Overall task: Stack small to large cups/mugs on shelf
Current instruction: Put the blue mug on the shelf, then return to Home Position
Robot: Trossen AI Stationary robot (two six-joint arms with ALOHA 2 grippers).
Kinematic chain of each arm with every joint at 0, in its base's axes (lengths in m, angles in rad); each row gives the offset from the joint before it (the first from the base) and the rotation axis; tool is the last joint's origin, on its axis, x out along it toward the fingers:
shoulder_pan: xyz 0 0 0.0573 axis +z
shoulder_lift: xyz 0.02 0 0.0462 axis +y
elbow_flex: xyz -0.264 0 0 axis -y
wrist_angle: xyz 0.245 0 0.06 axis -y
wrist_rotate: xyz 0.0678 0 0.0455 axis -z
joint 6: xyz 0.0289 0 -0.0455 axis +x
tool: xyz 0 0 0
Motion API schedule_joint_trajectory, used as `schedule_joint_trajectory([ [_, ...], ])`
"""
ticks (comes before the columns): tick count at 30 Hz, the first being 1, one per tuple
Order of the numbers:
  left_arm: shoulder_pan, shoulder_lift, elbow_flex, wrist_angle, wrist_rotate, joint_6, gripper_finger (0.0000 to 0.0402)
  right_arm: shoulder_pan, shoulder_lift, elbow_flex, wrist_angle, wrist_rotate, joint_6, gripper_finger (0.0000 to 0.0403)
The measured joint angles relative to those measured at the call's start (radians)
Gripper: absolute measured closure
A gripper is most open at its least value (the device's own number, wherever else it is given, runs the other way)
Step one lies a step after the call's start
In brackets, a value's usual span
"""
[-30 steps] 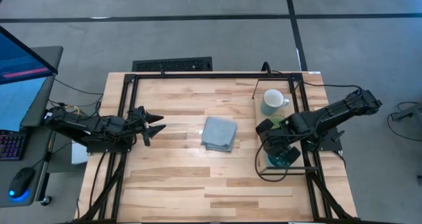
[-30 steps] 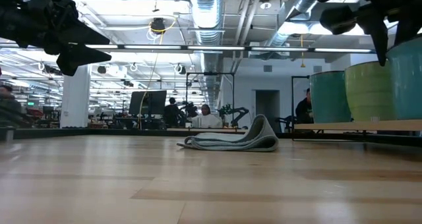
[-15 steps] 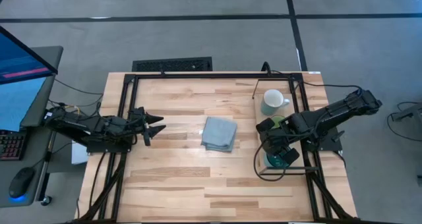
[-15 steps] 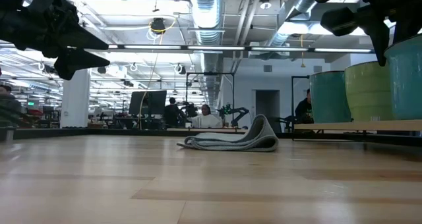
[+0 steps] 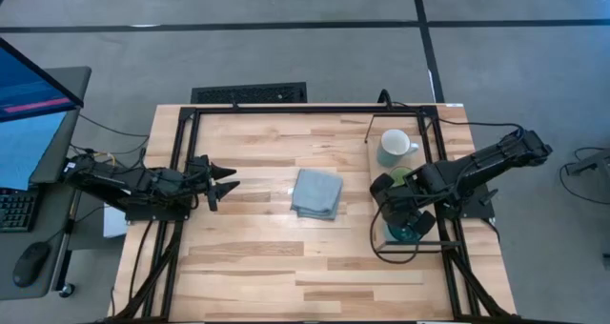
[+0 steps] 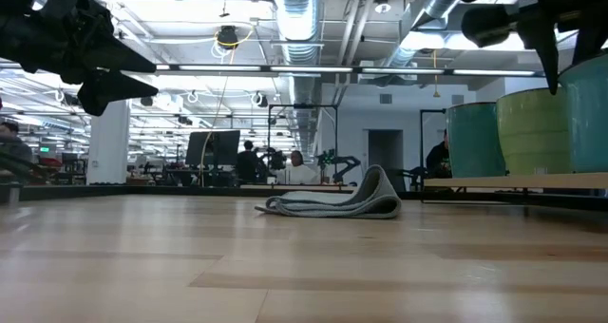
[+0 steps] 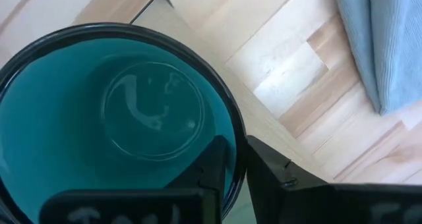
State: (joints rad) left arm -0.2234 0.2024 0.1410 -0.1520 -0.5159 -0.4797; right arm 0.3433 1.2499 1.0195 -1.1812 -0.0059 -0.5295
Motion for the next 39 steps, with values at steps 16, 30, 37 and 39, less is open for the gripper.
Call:
schedule_joint_trajectory([
  [16, 0.0, 0.0, 0.0, 0.0, 0.0, 0.0, 0.0177, 0.01, 0.0, 0.0, -0.003, 0.004, -0.047, 0.0335],
  [30, 0.0, 0.0, 0.0, 0.0, 0.0, -0.007, 0.0177, 0.009, 0.0, 0.0, -0.004, 0.006, -0.002, 0.0334],
  [37, 0.0, 0.0, 0.0, 0.0, 0.0, -0.007, 0.0177, 0.008, 0.001, -0.001, 0.007, 0.008, 0.058, 0.0287],
  [39, 0.0, 0.0, 0.0, 0.0, 0.0, -0.007, 0.0177, 0.008, 0.001, -0.001, 0.007, 0.008, 0.059, 0.0267],
])
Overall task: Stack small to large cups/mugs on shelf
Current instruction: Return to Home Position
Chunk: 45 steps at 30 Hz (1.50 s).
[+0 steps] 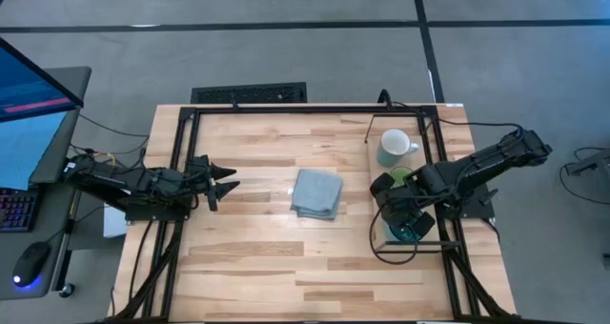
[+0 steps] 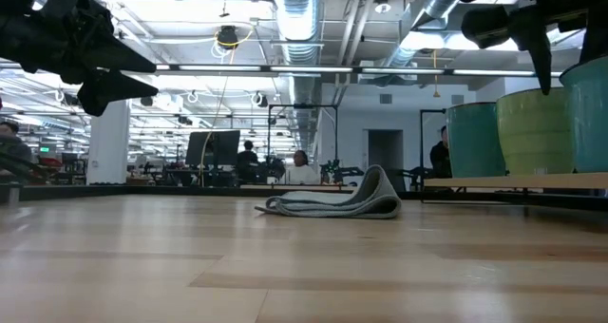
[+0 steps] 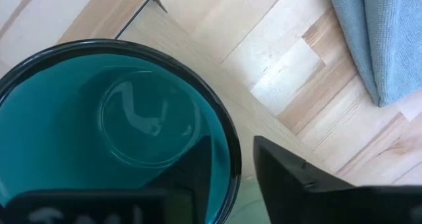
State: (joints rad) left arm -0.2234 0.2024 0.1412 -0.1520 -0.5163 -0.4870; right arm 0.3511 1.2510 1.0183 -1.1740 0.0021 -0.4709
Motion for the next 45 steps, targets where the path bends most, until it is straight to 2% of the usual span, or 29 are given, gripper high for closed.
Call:
schedule_joint_trajectory([
  [5, 0.0, 0.0, 0.0, 0.0, 0.0, 0.0, 0.0177, 0.0, 0.0, 0.0, 0.0, 0.0, 0.0, 0.0219],
  [10, 0.0, 0.0, 0.0, 0.0, 0.0, 0.0, 0.0177, 0.001, 0.0, 0.0, -0.016, -0.003, 0.003, 0.019],
  [23, 0.0, 0.0, 0.0, 0.0, 0.0, -0.007, 0.0177, 0.003, -0.002, 0.015, -0.032, -0.035, 0.03, 0.0179],
  [33, 0.0, 0.0, 0.0, 0.0, 0.0, -0.007, 0.0177, 0.003, -0.003, 0.171, -0.141, -0.057, 0.069, 0.0178],
  [38, 0.0, 0.0, 0.0, 0.0, 0.0, 0.007, 0.0177, 0.002, -0.004, 0.294, -0.186, -0.057, 0.147, 0.0181],
  [45, 0.0, 0.0, 0.0, 0.0, 0.0, 0.083, 0.0177, 0.0, -0.075, 0.457, -0.139, -0.057, 0.268, 0.0181],
])
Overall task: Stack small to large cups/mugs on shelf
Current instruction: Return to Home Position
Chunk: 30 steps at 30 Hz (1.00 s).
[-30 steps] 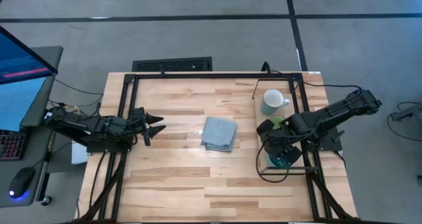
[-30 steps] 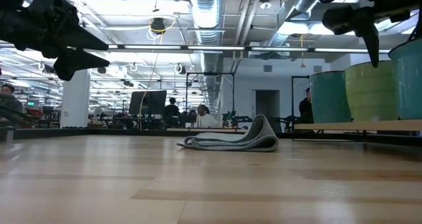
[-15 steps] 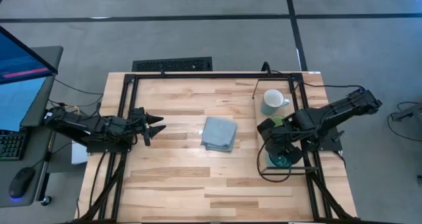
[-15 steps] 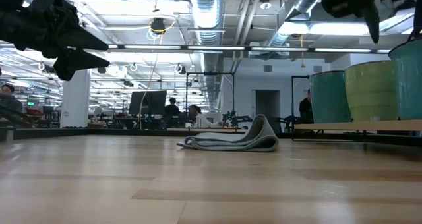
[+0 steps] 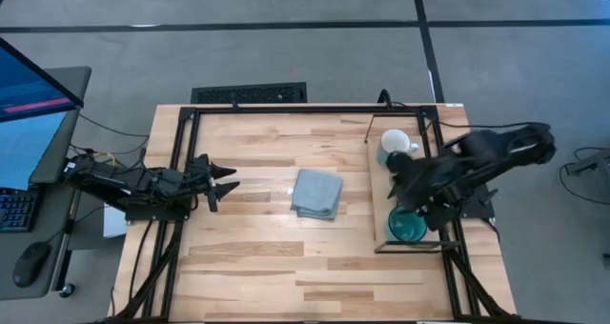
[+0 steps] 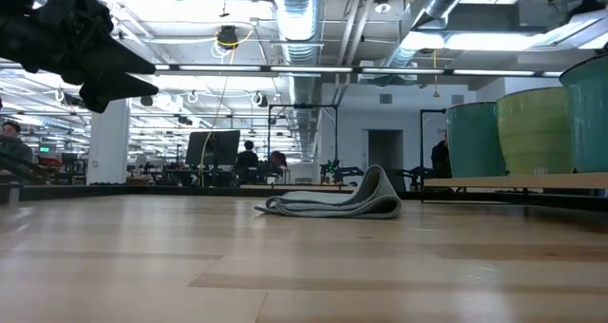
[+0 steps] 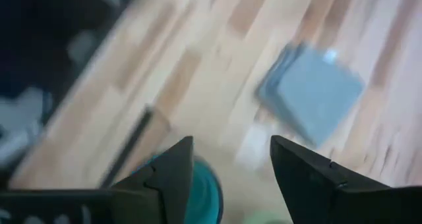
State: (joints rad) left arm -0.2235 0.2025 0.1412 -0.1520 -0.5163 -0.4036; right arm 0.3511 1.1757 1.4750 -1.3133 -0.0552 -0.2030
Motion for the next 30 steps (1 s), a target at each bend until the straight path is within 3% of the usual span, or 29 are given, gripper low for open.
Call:
schedule_joint_trajectory([
  [6, 0.0, 0.0, 0.0, 0.003, 0.0, 0.097, 0.0177, 0.0, -0.164, 0.016, 0.167, 0.024, 0.063, 0.0181],
  [14, 0.0, 0.0, 0.0, 0.079, 0.023, 0.275, 0.0177, 0.0, -0.39, -0.055, 0.324, 0.281, 0.092, 0.0181],
  [23, 0.0, 0.0, 0.001, 0.17, 0.164, 0.422, 0.0177, 0.0, -0.632, -0.371, 0.45, 0.368, 0.158, 0.0181],
  [30, 0.0, 0.0, 0.001, 0.171, 0.194, 0.43, 0.0177, 0.002, -0.8, -0.578, 0.566, 0.364, 0.178, 0.0181],
])
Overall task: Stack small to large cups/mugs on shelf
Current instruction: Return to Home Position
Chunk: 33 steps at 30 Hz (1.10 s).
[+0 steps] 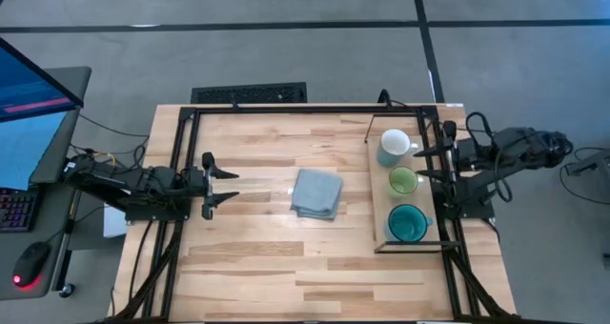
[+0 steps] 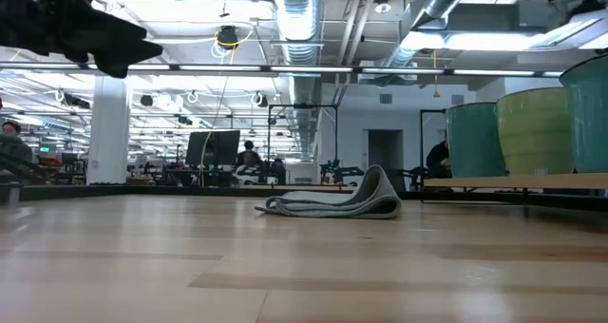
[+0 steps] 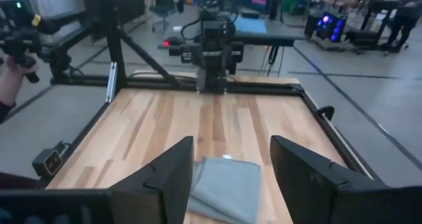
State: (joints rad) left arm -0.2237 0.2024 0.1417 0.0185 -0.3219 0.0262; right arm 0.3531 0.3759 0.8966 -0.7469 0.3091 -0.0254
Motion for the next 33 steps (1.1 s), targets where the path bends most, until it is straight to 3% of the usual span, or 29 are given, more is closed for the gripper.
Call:
schedule_joint_trajectory([
  [10, 0.0, 0.0, 0.0, -0.005, -0.004, -0.009, 0.0177, 0.0, -0.226, -0.172, 0.048, 0.004, -0.001, 0.0181],
  [15, 0.0, 0.0, 0.0, -0.006, -0.004, 0.063, 0.0177, 0.0, -0.323, -0.22, 0.058, 0.007, -0.009, 0.0181],
  [24, 0.0, 0.0, 0.0, -0.009, -0.005, 0.105, 0.0177, -0.002, -0.373, -0.219, 0.061, 0.009, -0.009, 0.0181],
  [33, 0.0, 0.0, 0.0, 0.005, -0.006, -0.057, 0.0177, -0.002, -0.372, -0.245, 0.175, 0.088, 0.05, 0.0181],
])
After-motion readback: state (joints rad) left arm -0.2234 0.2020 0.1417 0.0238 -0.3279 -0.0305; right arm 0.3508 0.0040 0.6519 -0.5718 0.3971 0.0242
